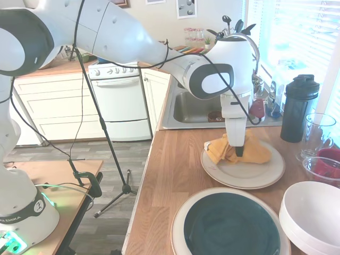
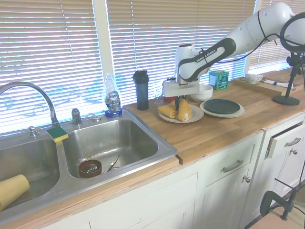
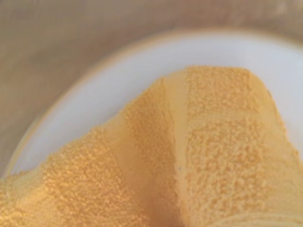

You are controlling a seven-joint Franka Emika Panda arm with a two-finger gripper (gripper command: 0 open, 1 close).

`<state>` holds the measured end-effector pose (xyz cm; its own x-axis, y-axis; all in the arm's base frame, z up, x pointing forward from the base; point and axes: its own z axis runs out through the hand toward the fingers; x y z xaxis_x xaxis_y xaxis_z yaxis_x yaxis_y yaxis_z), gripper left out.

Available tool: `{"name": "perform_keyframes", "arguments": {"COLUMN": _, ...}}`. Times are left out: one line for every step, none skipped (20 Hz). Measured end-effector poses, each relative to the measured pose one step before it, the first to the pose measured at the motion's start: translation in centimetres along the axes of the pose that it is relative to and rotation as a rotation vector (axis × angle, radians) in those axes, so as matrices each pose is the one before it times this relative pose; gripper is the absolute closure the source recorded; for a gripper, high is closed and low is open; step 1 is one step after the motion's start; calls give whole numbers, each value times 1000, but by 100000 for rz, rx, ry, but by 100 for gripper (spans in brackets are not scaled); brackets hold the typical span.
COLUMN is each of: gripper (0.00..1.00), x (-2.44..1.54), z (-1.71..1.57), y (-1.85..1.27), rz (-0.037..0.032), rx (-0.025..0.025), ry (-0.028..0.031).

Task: Wipe the white plate in clockwise motion

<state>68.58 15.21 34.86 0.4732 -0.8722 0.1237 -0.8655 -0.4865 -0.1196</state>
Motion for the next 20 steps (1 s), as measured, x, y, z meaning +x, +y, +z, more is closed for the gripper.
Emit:
{"name": "perform_keyframes", "arguments": {"gripper": 100, "x": 507, "z": 93, "y": -237, "rz": 594, "rx": 259, "ry": 494}}
{"name": "perform_keyframes", "arguments": {"gripper": 100, "x": 500, "z": 111, "y": -194, "rz": 618, "rx": 221, "ry": 520}}
{"name": "perform_keyframes", "arguments": {"gripper": 100, "x": 509, "z": 86, "y": -141, "rz": 582, "rx": 138, "ry": 513}}
{"name": "perform_keyframes", "arguments": {"gripper": 100, "x": 536, "z": 66, "y": -92, "rz": 628, "rx": 124, "ry": 610}}
{"name": "perform_keyframes", "arguments": {"gripper": 100, "x": 543, "z": 57, "y": -23, "rz": 653, "rx": 2, "ry": 580}}
{"name": "perform_keyframes", "arguments": {"gripper": 100, "x": 579, "z": 58, "y": 57, "rz": 653, "rx": -100, "ry": 584}}
{"name": "perform_keyframes", "arguments": {"gripper": 100, "x": 559, "z": 65, "y": 137, "rz": 595, "rx": -174, "ry": 442}}
{"name": "perform_keyframes", "arguments": {"gripper": 100, "x": 509, "z": 53, "y": 158, "rz": 469, "rx": -178, "ry": 316}}
{"name": "perform_keyframes", "arguments": {"gripper": 100, "x": 449, "z": 50, "y": 141, "rz": 317, "rx": -137, "ry": 197}}
{"name": "perform_keyframes", "arguments": {"gripper": 100, "x": 362, "z": 28, "y": 112, "rz": 177, "rx": -75, "ry": 111}}
{"name": "perform_keyframes", "arguments": {"gripper": 100, "x": 276, "z": 15, "y": 86, "rz": 77, "rx": -49, "ry": 87}}
{"name": "perform_keyframes", "arguments": {"gripper": 100, "x": 207, "z": 1, "y": 65, "rz": -58, "rx": -53, "ry": 92}}
{"name": "perform_keyframes", "arguments": {"gripper": 100, "x": 166, "z": -9, "y": 62, "rz": -22, "rx": -124, "ry": 84}}
{"name": "perform_keyframes", "arguments": {"gripper": 100, "x": 167, "z": -11, "y": 76, "rz": -35, "rx": -234, "ry": 162}}
{"name": "perform_keyframes", "arguments": {"gripper": 100, "x": 192, "z": 1, "y": 110, "rz": -46, "rx": -343, "ry": 236}}
{"name": "perform_keyframes", "arguments": {"gripper": 100, "x": 228, "z": -5, "y": 164, "rz": -130, "rx": -354, "ry": 278}}
{"name": "perform_keyframes", "arguments": {"gripper": 100, "x": 235, "z": -20, "y": 220, "rz": -198, "rx": -346, "ry": 306}}
{"name": "perform_keyframes", "arguments": {"gripper": 100, "x": 209, "z": -23, "y": 259, "rz": -110, "rx": -350, "ry": 216}}
{"name": "perform_keyframes", "arguments": {"gripper": 100, "x": 163, "z": -74, "y": 308, "rz": -205, "rx": -376, "ry": 157}}
{"name": "perform_keyframes", "arguments": {"gripper": 100, "x": 88, "z": -87, "y": 420, "rz": -224, "rx": -541, "ry": 77}}
